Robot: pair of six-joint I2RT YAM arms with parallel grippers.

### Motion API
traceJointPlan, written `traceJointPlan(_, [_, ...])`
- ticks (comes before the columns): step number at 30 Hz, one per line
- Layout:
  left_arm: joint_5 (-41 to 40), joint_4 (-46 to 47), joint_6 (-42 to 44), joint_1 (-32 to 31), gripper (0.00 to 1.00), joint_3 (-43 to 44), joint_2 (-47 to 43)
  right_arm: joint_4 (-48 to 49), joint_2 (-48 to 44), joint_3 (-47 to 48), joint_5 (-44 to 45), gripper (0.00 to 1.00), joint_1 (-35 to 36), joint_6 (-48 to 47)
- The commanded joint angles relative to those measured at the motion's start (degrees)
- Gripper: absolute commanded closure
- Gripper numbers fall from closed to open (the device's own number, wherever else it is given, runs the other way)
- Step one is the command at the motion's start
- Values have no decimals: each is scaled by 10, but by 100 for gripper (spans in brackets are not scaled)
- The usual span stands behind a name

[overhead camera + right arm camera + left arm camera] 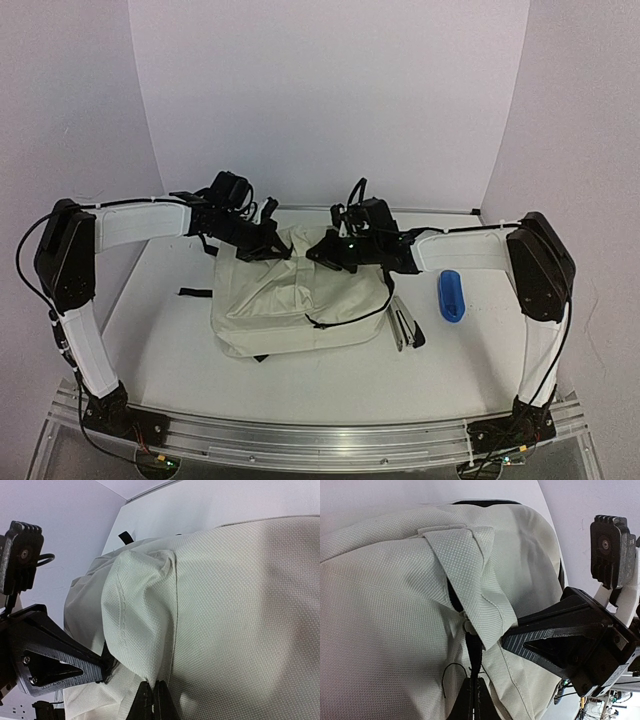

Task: Pack the student bag
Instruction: Unzip the student bag at the center of the board.

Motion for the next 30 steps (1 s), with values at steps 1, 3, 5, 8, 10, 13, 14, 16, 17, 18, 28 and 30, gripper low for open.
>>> traceJointPlan(1, [36,-21,-1,-11,100,-14,-23,31,9,24,20,100,-3,8])
traceJointPlan(3, [37,-22,-1,-14,100,-19,-21,39,0,19,11,100,-2,6])
traceJointPlan(5, [35,-18,-3,-15,100,-23,-21,44,-8,16,4,99,-3,-3])
traceJointPlan(8, [34,-9,-6,-16,100,-26,-21,45,-12,22,-1,79,-3,-29])
traceJointPlan(10, [36,-5,-8,-16,100,-26,-20,45,-8,32,0,65,-3,-38])
traceJointPlan(13, [39,-4,-8,-18,100,-22,-16,42,7,53,2,62,-3,-50])
traceJointPlan(14, [39,-4,-8,-19,100,-22,-16,41,11,57,3,62,-3,-52])
traceJointPlan(16, [41,-4,-7,-22,100,-21,-16,31,28,75,13,62,-3,-55])
traceJointPlan(17, [41,-5,-6,-23,100,-21,-17,29,33,82,18,62,-3,-55])
traceJointPlan(18, [41,-6,-6,-25,100,-21,-17,26,38,86,19,62,-3,-57])
traceJointPlan(28, [35,-10,-9,-34,100,-28,-20,-2,76,126,31,82,-3,-66])
traceJointPlan(30, [30,-15,-11,-37,100,-31,-23,-2,74,129,38,94,-3,-62])
